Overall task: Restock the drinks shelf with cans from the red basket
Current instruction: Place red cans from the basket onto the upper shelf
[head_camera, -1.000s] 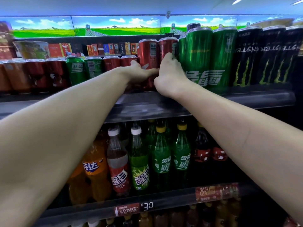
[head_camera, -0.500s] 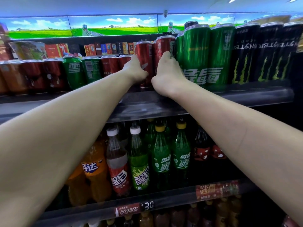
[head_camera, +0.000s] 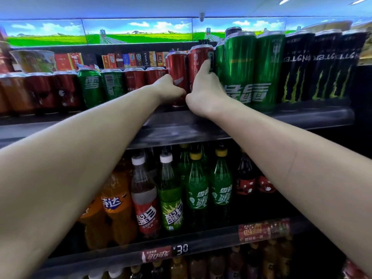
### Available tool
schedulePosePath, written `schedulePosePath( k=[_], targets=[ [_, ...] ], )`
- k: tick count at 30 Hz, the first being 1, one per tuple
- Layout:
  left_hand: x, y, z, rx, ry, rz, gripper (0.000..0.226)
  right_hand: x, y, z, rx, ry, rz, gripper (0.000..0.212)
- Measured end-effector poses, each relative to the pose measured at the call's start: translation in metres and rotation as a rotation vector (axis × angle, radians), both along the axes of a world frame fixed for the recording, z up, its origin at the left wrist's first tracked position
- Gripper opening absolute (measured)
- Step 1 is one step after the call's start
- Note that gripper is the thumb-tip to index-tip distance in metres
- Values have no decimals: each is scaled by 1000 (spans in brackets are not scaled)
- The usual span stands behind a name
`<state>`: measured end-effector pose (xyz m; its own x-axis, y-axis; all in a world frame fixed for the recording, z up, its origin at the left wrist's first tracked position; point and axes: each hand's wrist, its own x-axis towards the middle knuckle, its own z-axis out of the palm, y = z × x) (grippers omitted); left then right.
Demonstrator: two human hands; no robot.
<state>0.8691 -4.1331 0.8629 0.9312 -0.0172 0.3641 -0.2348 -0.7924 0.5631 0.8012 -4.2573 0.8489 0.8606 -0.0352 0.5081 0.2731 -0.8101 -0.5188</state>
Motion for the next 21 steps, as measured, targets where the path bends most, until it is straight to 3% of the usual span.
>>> schedulePosePath(
  k=[2, 6, 13, 21],
  targets=[
    [1, -1, 1, -30, -32, -16, 10, -2, -1, 0, -17, 9, 9, 91],
    [-3, 0, -4, -72, 42, -60, 48, -3, -1, 2, -32, 49, 12, 93],
    [-13, 4, -6, -113, 119, -103, 91, -5, 2, 9, -78, 185, 20, 96],
    [-11, 5, -7, -105, 112, -104, 78, -8, 7, 12, -142, 275, -10, 95]
  ],
)
